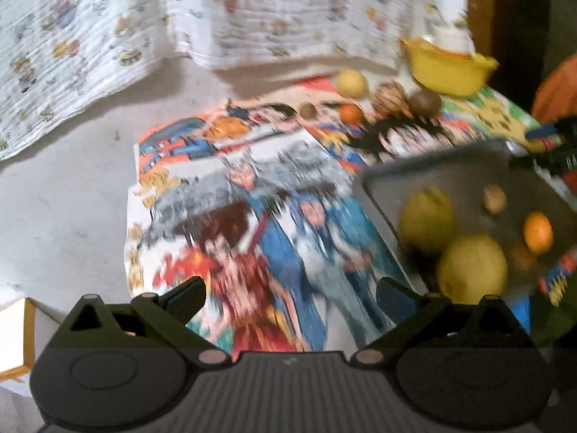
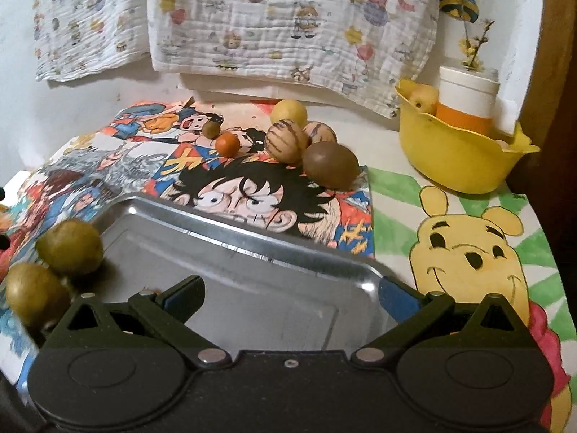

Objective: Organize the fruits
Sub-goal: 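Withdraw both tools from the tray toward the remaining fruits, then grasp the brown kiwi with the right tool while the left grasps a small orange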

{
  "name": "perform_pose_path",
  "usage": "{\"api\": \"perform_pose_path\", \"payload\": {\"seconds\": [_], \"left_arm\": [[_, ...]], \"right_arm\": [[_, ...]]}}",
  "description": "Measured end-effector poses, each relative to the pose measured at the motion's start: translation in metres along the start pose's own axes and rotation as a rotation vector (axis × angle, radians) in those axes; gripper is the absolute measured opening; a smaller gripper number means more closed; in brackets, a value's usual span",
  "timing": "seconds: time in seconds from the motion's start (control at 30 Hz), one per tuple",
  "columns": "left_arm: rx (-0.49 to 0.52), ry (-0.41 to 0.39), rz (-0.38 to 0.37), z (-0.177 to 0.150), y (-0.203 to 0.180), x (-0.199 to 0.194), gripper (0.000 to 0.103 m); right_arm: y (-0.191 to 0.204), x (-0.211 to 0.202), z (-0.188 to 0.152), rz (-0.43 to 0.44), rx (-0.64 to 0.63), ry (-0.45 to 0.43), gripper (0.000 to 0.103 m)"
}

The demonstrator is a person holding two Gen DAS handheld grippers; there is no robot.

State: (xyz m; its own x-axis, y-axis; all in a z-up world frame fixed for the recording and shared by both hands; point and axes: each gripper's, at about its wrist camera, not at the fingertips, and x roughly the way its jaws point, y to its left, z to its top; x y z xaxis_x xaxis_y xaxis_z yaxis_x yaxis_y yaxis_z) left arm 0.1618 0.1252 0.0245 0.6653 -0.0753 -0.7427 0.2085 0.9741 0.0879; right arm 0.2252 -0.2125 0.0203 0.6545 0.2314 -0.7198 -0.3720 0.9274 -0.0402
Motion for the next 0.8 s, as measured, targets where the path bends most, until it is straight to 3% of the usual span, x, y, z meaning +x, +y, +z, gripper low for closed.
{"api": "perform_pose_path", "payload": {"seconds": [0.27,0.57,0.8], "left_arm": [[-0.044,-0.053,-0.002,0.052,0.01,0.057,0.102],[-0.065,-0.156,-0.147,0.105,-0.006,0.114,0.102],[0.007,-0.149,-0.2,0.133,-0.031,0.156,0.102]], "right_arm": [[0.004,0.032,0.037,0.01,-0.064,-0.003,0.102],[0.0,0.071,0.071,0.007,-0.108,-0.05,0.102],[-0.012,0.111,0.083,-0.024,-0.099,-0.009,0.102]]}}
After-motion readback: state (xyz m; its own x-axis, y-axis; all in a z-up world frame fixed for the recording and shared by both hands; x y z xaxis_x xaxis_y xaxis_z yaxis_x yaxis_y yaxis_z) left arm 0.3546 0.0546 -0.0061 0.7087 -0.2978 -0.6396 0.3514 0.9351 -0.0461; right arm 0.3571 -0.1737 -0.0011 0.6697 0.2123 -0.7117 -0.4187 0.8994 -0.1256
